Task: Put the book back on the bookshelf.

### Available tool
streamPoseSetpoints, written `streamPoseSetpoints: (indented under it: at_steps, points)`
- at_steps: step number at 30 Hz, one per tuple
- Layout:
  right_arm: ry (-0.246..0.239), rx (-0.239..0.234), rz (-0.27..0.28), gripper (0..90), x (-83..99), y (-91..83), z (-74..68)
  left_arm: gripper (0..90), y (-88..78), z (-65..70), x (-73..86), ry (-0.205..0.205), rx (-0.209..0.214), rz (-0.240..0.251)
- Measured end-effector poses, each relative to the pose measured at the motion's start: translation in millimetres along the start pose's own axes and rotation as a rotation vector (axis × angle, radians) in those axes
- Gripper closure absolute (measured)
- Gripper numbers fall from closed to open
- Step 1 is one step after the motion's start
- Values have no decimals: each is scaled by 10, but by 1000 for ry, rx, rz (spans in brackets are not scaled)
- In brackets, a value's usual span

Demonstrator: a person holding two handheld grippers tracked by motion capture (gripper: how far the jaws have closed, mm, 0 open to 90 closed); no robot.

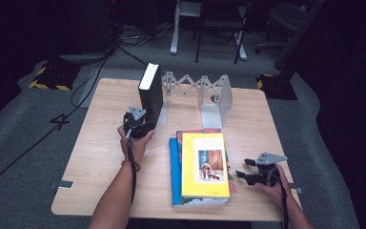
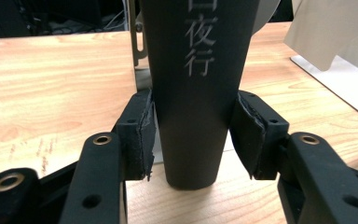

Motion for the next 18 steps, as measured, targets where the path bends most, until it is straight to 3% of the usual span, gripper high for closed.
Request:
streamPoseSetpoints:
  at_steps: [7, 12, 14, 18]
  points:
    - [0, 0, 1, 331, -2, 2, 0, 526, 96, 41, -62, 20, -38, -26]
    - [0, 1, 1, 330, 0, 0, 0, 528, 180, 26, -112, 1, -59, -36]
    - [1, 2, 2, 330, 1, 0, 0, 528, 194, 6, -119, -21, -54, -33]
    - [1, 3, 2, 329, 2, -1, 0, 529, 195, -4, -117, -26, -55, -35]
Point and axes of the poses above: each handheld gripper's, and its own axes: y roughly forward along the jaws, x roughly out of its underside, z roughly to its right, the point moved 6 cm from there along y, roughly forward along the jaws, and after that the axes turned 14 degrees about y, right-handed, at the moved point
